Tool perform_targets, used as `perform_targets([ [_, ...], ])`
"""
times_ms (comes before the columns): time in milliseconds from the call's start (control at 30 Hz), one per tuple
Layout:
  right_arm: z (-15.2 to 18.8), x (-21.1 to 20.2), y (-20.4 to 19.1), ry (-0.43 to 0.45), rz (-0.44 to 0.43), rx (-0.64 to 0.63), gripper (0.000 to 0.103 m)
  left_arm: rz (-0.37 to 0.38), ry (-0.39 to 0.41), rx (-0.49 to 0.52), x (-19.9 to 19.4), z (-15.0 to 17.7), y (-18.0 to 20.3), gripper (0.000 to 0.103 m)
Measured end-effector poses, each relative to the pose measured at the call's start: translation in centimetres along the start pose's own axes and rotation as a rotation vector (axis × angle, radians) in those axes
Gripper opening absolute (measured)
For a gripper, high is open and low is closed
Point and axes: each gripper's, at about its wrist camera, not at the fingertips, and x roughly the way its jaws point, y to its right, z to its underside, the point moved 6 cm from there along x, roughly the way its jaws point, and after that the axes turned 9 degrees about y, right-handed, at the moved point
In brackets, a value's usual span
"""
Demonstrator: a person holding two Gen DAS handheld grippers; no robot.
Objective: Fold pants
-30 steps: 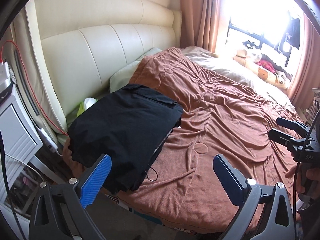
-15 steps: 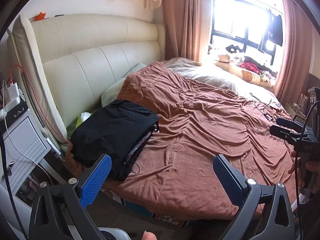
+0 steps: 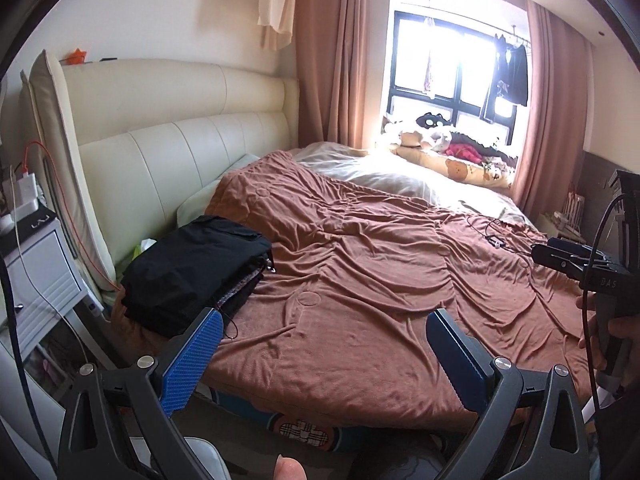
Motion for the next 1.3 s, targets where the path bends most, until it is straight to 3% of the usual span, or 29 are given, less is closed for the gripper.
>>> perform_targets([
  [333, 2.3, -8.1, -0.5, 0.028, 0.067, -0.077, 0.103, 0.057, 0.094, 0.035, -4.9, 1.1, 4.5, 0.102],
  [667, 5.0, -15.3, -1.0, 0.087, 0.092, -0.057, 0.103, 0.059, 0.181, 0.053, -9.5, 3.4, 6.6, 0.102],
  [1300, 11.0, -21.1, -0.3, 0.168, 0.107, -0.008, 0.103, 0.043, 0.235, 0.022, -14.1, 7.5, 7.8, 0.102],
])
